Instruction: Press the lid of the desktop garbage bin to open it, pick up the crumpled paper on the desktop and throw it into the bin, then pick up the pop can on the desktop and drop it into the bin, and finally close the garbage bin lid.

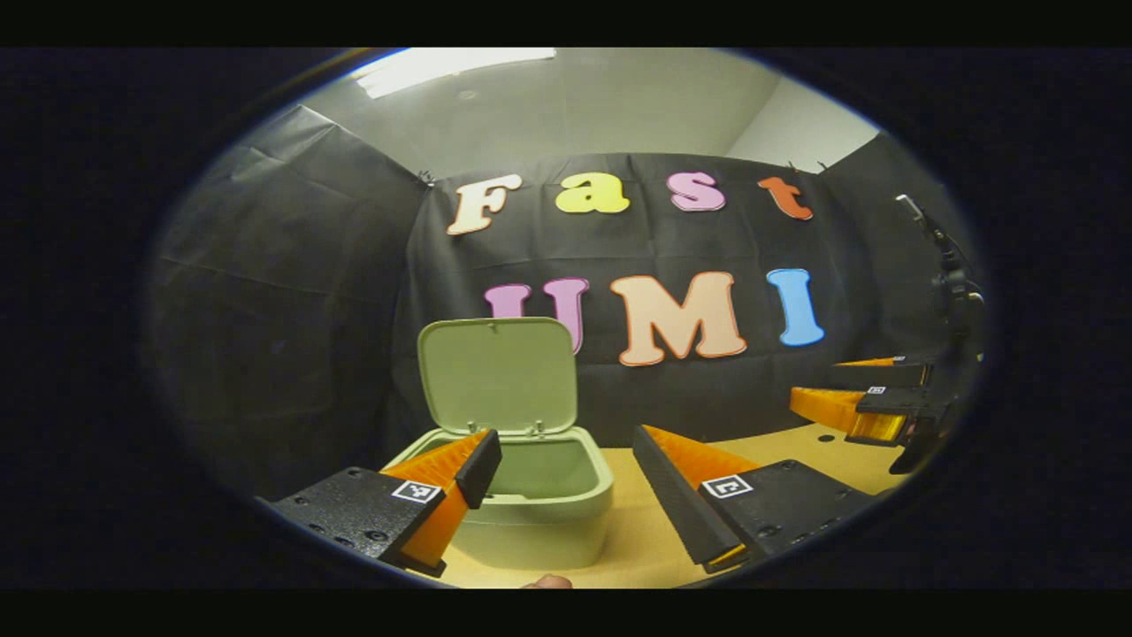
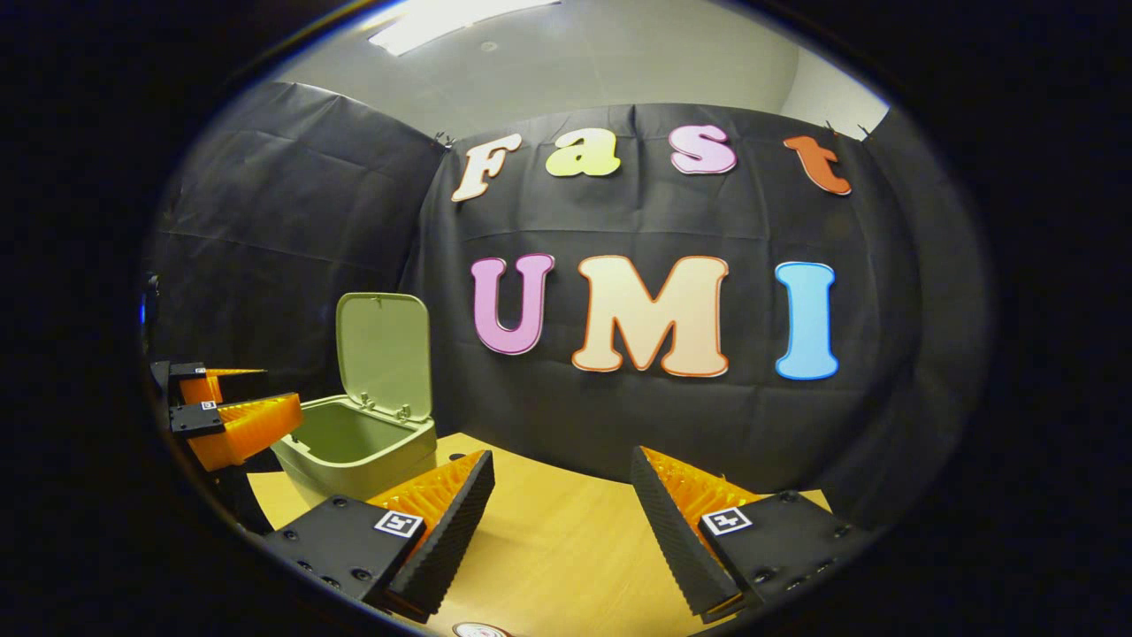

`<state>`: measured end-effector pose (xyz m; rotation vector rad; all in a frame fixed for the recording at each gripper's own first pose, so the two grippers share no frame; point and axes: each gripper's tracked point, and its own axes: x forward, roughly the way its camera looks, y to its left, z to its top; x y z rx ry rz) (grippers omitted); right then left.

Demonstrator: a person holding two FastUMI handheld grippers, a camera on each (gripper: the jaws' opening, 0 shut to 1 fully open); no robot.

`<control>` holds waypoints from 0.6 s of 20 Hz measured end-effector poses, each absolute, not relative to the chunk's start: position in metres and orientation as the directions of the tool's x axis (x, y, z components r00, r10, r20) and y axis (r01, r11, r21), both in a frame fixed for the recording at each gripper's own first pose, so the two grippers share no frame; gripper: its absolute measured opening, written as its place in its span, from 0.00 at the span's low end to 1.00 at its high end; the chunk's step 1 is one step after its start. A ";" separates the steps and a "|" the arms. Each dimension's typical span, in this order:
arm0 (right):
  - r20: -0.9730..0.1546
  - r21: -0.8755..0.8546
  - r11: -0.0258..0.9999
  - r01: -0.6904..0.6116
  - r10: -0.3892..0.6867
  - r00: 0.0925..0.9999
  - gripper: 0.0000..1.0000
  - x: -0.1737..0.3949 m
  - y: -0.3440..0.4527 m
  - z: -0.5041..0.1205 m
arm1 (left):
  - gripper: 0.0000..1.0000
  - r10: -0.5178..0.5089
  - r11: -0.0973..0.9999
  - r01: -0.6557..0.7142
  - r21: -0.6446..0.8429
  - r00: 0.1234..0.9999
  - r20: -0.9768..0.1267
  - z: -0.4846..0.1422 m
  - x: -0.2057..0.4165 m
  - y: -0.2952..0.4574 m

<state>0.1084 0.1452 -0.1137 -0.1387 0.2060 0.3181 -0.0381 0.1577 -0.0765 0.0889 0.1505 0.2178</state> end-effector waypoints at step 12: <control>-0.252 -0.133 0.978 -0.160 0.123 0.960 0.98 0.085 0.025 -0.119 | 0.91 0.051 0.998 -0.040 0.055 0.975 -0.218 -0.122 -0.014 0.062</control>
